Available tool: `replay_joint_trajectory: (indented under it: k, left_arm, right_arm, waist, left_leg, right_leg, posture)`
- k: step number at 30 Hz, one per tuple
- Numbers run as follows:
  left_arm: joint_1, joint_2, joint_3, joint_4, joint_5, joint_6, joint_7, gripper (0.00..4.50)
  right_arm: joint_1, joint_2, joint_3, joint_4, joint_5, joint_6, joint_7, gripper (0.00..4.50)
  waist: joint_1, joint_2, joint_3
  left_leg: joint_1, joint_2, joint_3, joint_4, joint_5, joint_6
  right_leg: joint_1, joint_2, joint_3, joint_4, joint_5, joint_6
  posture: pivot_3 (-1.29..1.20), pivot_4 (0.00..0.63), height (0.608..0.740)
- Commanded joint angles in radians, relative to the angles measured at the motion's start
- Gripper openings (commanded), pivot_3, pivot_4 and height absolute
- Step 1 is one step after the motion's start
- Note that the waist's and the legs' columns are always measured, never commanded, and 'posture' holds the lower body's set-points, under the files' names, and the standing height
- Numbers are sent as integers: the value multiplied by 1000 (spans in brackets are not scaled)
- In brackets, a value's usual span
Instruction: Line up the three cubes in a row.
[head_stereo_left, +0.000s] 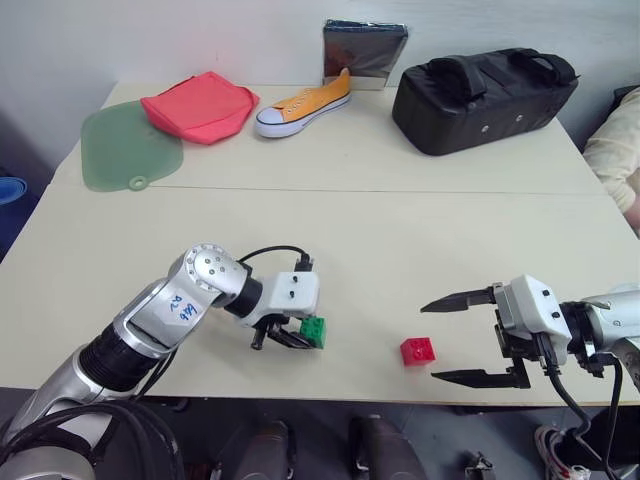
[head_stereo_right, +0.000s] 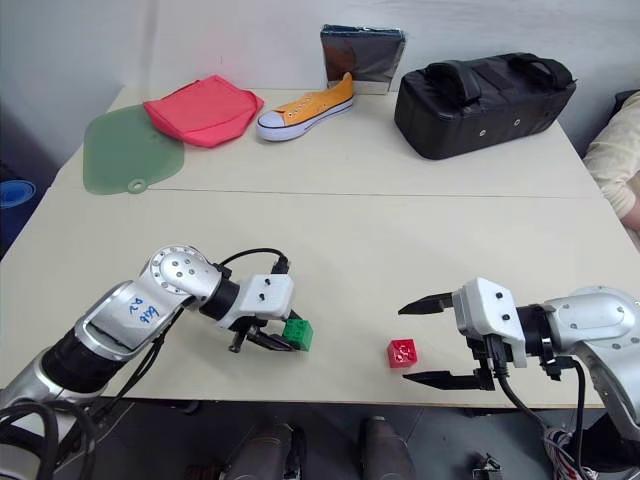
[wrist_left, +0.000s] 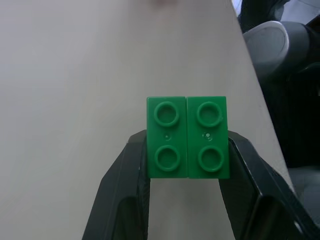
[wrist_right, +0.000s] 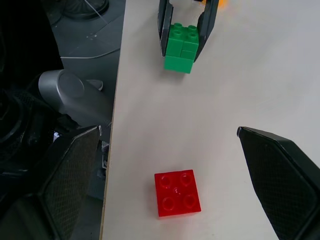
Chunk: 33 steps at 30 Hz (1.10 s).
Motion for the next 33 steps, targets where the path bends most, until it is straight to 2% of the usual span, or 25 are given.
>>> replay_joint_trajectory:
  k: [1, 5, 11, 19, 24, 26, 27, 33]
  left_arm:
    - [3, -27, -28, -68, 5, 69, 47, 1485]
    - [-31, -86, -85, -54, 45, 138, 116, 1485]
    - [-44, -114, -166, -74, 71, 155, 141, 1485]
    - [-63, -164, -188, -68, 74, 212, 187, 1485]
    - [-73, -164, -199, -62, 76, 234, 200, 1485]
    - [-78, -161, -206, -64, 76, 234, 200, 2217]
    - [-81, -159, -208, -64, 77, 232, 199, 2413]
    - [-78, -141, -185, -73, 51, 247, 192, 4330]
  right_arm:
    - [35, -31, -42, -35, -6, -33, 29, 4500]
    - [44, -41, -39, -15, -20, -63, 47, 4500]
    - [39, -37, -27, -21, -22, -62, 31, 4500]
    - [44, -43, -35, -26, -14, -54, 23, 4500]
    - [29, -40, -31, -29, -3, -37, 8, 4500]
    - [22, -36, -24, -29, -5, -36, 4, 4500]
    - [18, -35, -20, -27, -7, -37, 2, 4500]
    - [-3, -30, -1, -14, -13, -41, -5, 4500]
  waist:
    - [3, 0, 0]
    - [11, 0, 0]
    - [13, 0, 0]
    - [23, 0, 0]
    - [23, 0, 0]
    - [23, 0, 0]
    - [23, 0, 0]
    - [22, 0, 0]
  left_leg:
    - [0, 0, 0, 0, 0, 0]
    - [0, -1, 0, 1, 0, 1]
    - [0, -1, 0, 1, 0, 1]
    - [0, -1, 0, 1, 0, 1]
    - [0, -1, 0, 1, 0, 1]
    - [0, -1, 0, 2, 0, 1]
    - [0, -1, 0, 2, 0, 1]
    - [0, -1, 0, 2, 0, 1]
  right_leg:
    - [0, 0, 0, 0, 0, 0]
    - [1, -1, 0, -2, 0, 0]
    - [0, 0, 0, -2, 0, 0]
    - [1, 0, 0, -2, 0, 0]
    - [1, -1, 0, -2, 0, 0]
    - [1, -1, 1, -2, 0, 0]
    - [1, -1, 1, -2, 0, 0]
    - [1, 0, 1, -3, 0, 0]
  posture:
    - [0, 150, 740]
    - [0, 150, 740]
    - [0, 150, 740]
    - [0, 150, 740]
    - [0, 150, 740]
    - [0, 150, 740]
    - [0, 150, 740]
    - [0, 150, 740]
